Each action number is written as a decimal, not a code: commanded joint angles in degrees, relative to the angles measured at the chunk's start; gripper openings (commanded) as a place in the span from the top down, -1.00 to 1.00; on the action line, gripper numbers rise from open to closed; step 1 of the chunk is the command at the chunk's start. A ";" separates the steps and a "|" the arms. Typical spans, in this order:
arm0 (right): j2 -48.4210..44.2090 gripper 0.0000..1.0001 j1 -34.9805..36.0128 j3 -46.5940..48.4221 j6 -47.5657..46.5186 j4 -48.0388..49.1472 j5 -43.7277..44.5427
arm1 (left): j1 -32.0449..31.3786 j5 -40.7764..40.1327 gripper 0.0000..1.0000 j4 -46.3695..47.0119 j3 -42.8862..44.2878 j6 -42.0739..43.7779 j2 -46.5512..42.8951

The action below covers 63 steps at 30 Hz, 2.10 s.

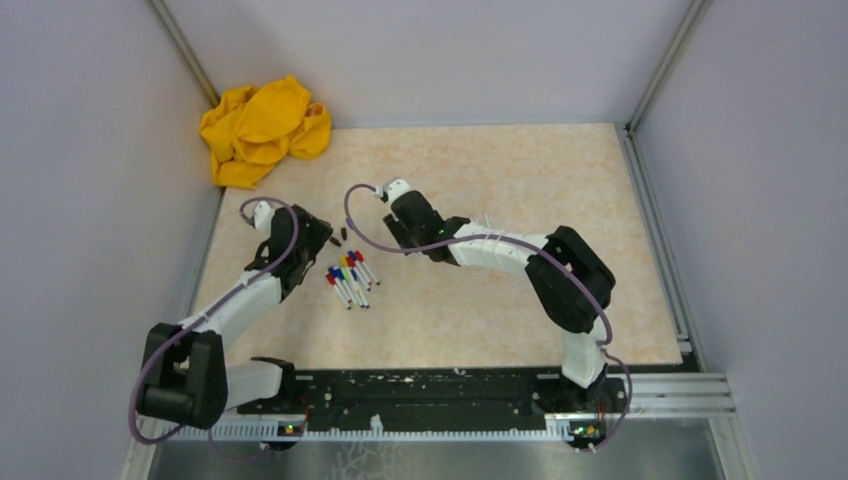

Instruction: Open the pen caps

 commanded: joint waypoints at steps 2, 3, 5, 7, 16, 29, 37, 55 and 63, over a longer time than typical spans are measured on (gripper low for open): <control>2.94 0.14 2.72 5.78 3.33 0.21 -8.67 | -0.32 -2.34 -0.54 0.19 -2.21 -2.69 -5.55; 3.48 0.13 2.96 6.39 3.63 0.22 -9.33 | -0.32 -2.62 -0.60 0.10 -2.45 -2.83 -6.38; 4.65 0.09 3.47 7.55 4.05 0.09 -10.26 | -0.32 -2.91 -0.68 -0.22 -2.91 -3.27 -7.94; 5.98 0.05 3.95 8.68 4.24 -0.16 -10.75 | -0.32 -3.26 -0.72 -0.74 -3.35 -3.98 -9.41; 9.81 -0.07 5.94 11.97 4.62 -1.26 -12.00 | -0.24 -4.17 -0.97 -2.31 -4.25 -6.38 -14.29; 12.72 -0.05 8.84 13.59 4.62 -2.23 -10.73 | -0.25 -9.31 -0.97 -5.82 -6.07 -8.39 -20.36; 15.37 0.03 10.06 16.23 3.96 -5.60 -6.23 | -0.23 -10.32 -0.97 -6.56 -6.70 -8.90 -21.62; 12.21 0.15 10.34 11.33 4.53 -2.41 -4.36 | -0.23 -11.11 -0.97 -6.70 -7.72 -9.24 -22.52; 10.01 0.16 10.34 9.91 4.64 -1.18 -3.74 | -0.23 -10.96 -0.97 -6.34 -7.81 -9.45 -21.85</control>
